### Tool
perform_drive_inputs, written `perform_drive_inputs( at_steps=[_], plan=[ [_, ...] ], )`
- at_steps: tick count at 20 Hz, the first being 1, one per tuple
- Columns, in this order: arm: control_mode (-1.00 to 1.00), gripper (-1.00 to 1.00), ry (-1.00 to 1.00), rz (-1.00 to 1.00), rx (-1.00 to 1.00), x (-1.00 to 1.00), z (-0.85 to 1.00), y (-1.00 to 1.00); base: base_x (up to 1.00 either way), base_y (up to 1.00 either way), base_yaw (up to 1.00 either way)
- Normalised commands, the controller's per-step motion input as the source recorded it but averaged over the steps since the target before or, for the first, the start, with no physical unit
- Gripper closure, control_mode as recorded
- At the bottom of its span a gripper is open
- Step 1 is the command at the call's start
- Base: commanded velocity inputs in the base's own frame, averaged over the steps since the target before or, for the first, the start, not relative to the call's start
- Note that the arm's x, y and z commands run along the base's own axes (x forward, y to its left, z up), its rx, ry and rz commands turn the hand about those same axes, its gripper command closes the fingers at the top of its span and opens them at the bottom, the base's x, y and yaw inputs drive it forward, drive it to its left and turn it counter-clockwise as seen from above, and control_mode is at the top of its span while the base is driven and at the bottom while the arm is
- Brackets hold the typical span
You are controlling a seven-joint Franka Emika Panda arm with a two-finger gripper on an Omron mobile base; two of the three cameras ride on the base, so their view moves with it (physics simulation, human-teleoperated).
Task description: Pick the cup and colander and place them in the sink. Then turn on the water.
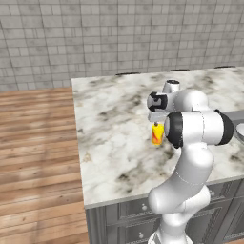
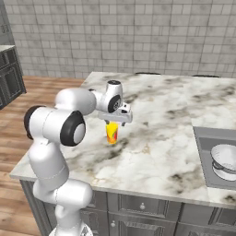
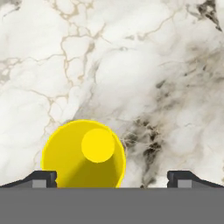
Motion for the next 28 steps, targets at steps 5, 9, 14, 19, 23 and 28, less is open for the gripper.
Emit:
perform_drive_inputs(
  at_steps=[5,9,14,19,23,28],
  plan=[
    [-1.0,-1.0,0.0,0.0,0.0,0.11,-0.05,-0.03,0.0,0.0,0.0],
    [-1.0,-1.0,0.0,0.0,0.0,0.0,-0.04,-0.07,0.0,0.0,0.0],
    [-1.0,-1.0,0.0,0.0,0.0,0.0,-0.28,-0.05,0.0,0.0,0.0],
    [-1.0,-1.0,0.0,0.0,0.0,0.0,-0.31,-0.04,0.0,0.0,0.0],
    [-1.0,-1.0,0.0,0.0,0.0,0.0,-0.21,-0.06,0.0,0.0,0.0],
    [-1.0,-1.0,0.0,0.0,0.0,0.0,-0.19,-0.08,0.0,0.0,0.0]
  ],
)
